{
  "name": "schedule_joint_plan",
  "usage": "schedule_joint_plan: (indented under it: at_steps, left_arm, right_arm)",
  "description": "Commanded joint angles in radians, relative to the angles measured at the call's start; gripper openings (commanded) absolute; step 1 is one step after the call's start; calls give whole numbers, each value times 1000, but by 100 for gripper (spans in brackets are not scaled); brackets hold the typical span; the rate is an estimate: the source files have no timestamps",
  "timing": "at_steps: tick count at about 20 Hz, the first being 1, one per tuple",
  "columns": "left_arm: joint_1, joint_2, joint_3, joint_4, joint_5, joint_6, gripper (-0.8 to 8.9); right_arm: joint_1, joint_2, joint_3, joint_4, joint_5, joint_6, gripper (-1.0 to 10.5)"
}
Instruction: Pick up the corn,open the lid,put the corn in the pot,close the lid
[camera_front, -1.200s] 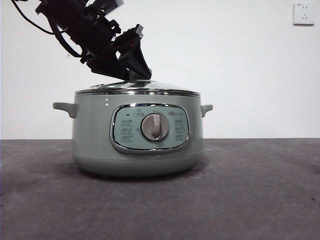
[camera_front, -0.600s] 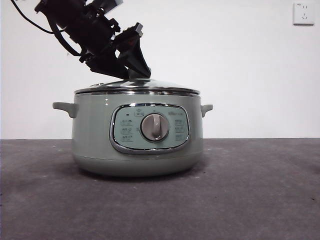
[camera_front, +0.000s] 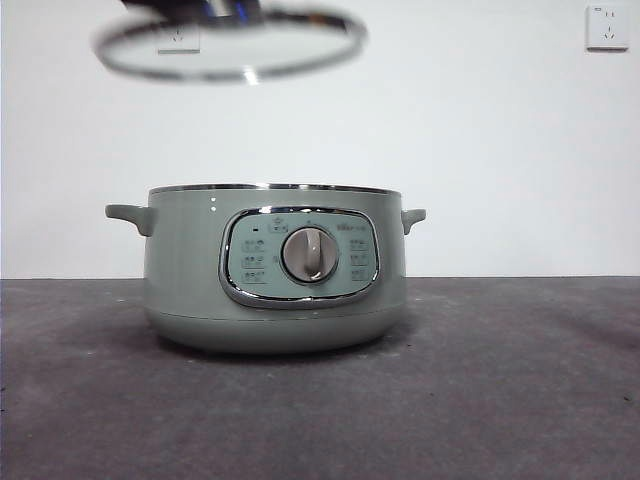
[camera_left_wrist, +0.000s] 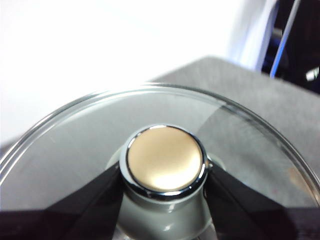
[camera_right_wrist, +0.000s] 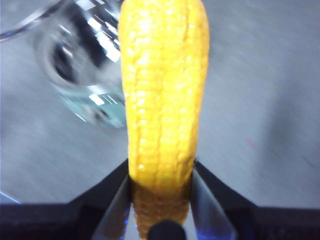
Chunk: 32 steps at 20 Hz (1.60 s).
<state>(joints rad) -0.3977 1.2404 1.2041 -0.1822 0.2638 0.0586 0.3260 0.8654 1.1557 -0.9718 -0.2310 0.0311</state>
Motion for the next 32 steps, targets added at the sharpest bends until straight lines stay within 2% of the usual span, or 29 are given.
schedule_joint_plan:
  at_steps: [1, 3, 6, 12, 18, 24, 32]
  left_arm:
    - [22, -131, 10, -16, 3, -6, -7]
    - [48, -238, 10, -104, -7, 3, -6]
    - [95, -388, 9, -240, -41, 6, -6]
    - [126, -600, 9, -455, -81, -21, -6]
    - [126, -685, 9, -510, -80, -63, -6]
    - [126, -687, 9, -549, -53, -62, -6]
    - [126, -687, 9, -558, -47, -61, -6]
  right_arm:
    - [2, 72, 1, 99, -51, 42, -12]
    - [8, 153, 6, 192, -97, 59, -12]
    - [69, 303, 65, 269, -93, 72, -12]
    - [229, 715, 402, 290, -11, 63, -13]
    - [299, 1064, 692, 214, 56, 62, -13]
    - [329, 1228, 735, 203, 112, 47, -12]
    - [342, 1298, 735, 146, 161, 43, -12]
